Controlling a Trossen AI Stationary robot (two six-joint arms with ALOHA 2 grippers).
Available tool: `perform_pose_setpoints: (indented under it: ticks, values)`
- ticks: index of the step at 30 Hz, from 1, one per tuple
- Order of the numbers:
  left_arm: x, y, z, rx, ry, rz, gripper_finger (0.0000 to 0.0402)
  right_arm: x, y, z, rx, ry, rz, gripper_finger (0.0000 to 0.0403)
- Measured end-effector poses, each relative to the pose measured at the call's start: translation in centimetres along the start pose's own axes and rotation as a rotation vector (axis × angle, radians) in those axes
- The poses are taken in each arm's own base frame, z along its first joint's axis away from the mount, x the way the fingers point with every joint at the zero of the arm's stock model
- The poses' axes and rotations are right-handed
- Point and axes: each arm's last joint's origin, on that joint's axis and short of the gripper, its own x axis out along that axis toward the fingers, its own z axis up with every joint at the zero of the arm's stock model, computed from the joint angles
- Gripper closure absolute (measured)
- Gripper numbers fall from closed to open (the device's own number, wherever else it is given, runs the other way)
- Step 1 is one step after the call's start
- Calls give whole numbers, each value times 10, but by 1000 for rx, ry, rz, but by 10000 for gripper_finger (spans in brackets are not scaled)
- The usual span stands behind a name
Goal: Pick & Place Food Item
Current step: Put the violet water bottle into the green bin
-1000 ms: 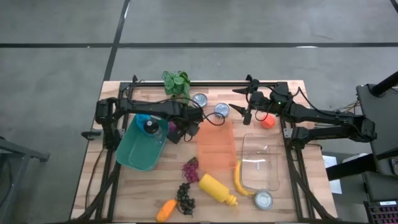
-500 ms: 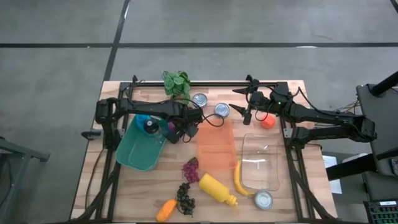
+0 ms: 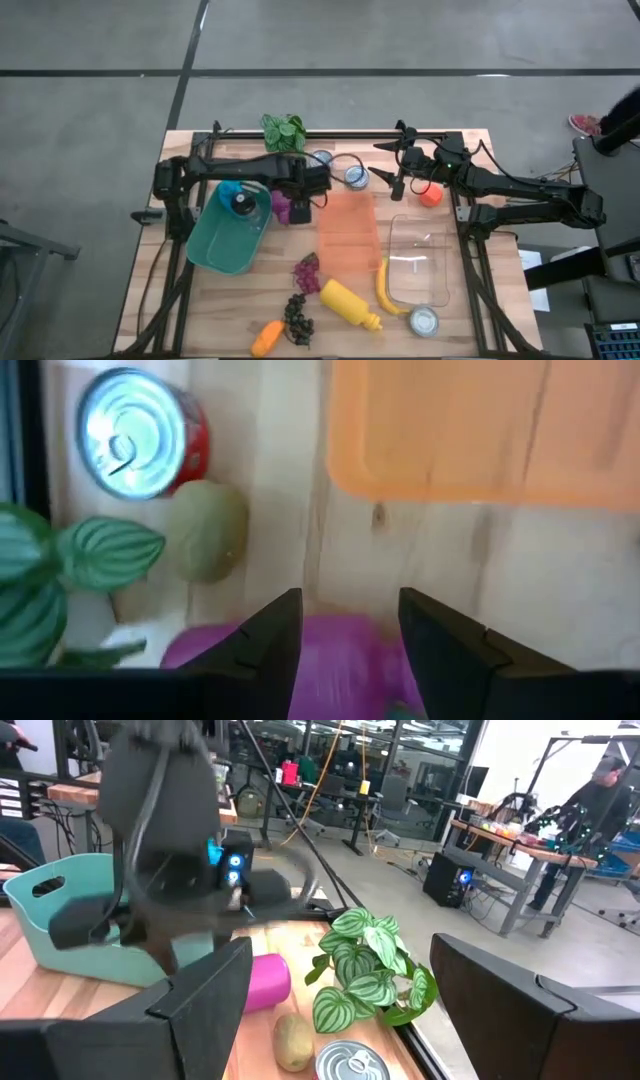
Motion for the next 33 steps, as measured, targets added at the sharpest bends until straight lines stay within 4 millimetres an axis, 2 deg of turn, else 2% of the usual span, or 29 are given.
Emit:
perform_pose_setpoints:
  ticks: [5, 8, 15, 20, 23, 33]
  values:
    - [-12, 5, -2, -49, 43, -120, 231, 0, 0, 0, 0, 0, 0, 97]
    - [-13, 19, -5, -114, 80, -134, 231, 0, 0, 0, 0, 0, 0, 97]
    - [-2, 75, -14, -243, 76, -154, 231, 0, 0, 0, 0, 0, 0, 97]
    - [5, 118, -31, -414, 111, -204, 231, 0, 0, 0, 0, 0, 0, 97]
    - [6, 134, -41, -497, 136, -233, 231, 0, 0, 0, 0, 0, 0, 97]
    - [11, 150, -59, -628, 231, -239, 231, 0, 0, 0, 0, 0, 0, 97]
